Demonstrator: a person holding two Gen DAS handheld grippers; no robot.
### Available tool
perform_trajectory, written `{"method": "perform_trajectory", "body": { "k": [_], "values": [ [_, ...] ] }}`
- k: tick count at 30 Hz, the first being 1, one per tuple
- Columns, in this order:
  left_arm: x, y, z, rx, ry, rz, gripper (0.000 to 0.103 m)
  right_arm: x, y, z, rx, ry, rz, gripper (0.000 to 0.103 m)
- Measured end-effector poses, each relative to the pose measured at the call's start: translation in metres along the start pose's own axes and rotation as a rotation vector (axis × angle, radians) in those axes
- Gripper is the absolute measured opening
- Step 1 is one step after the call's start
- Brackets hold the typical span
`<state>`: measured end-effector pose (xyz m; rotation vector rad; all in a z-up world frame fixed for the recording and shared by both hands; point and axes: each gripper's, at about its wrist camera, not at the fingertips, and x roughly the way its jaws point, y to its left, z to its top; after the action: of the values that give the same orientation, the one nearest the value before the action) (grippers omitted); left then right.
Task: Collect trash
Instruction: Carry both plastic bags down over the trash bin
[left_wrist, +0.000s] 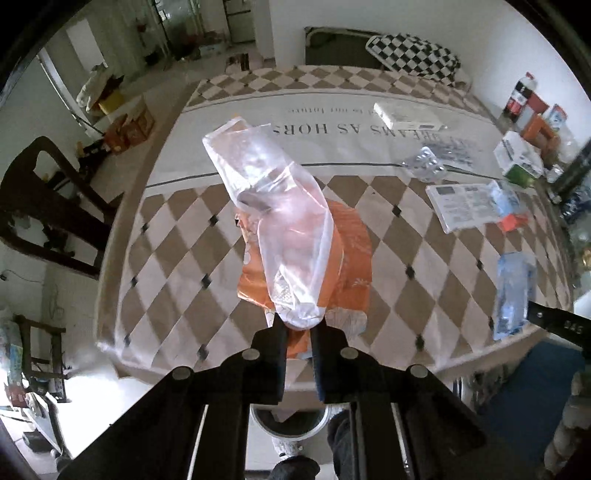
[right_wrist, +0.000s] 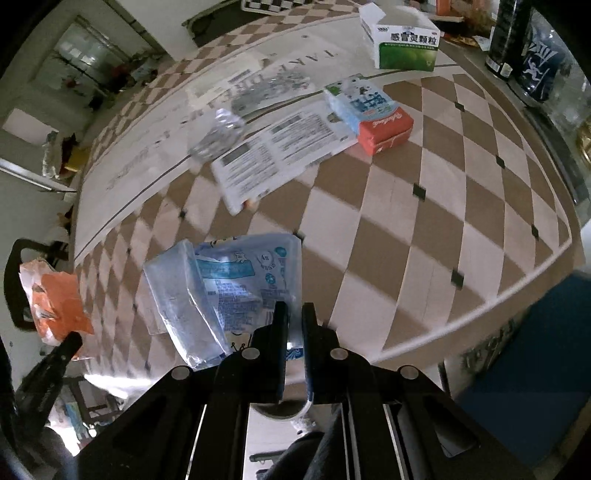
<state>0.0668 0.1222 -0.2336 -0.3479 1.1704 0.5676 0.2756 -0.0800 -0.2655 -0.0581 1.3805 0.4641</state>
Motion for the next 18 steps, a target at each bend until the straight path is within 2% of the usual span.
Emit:
{"method": "perform_trajectory", "body": {
  "k": [6,10,14,18],
  "values": [
    [-0.022,0.02,-0.06,0.019,0.031,-0.073,0.009,-0.02,0.024,-0.07,-0.033,-0.015,0.016,0.008],
    [-0.006,0.029,-0.117,0.048,0.137,-0.138,0.009,-0.014,0.028,-0.139,-0.024,0.027,0.013,0.008],
    [0.063,0.038,-0.171,0.047,0.307,-0.183,0.009,0.034,0.021,-0.208,-0.014,0.138,-0.032,0.008],
    [0.18,0.049,-0.218,-0.029,0.475,-0.23,0.013,0.123,0.0,-0.26,0.014,0.27,-0.09,0.008]
  ]
}}
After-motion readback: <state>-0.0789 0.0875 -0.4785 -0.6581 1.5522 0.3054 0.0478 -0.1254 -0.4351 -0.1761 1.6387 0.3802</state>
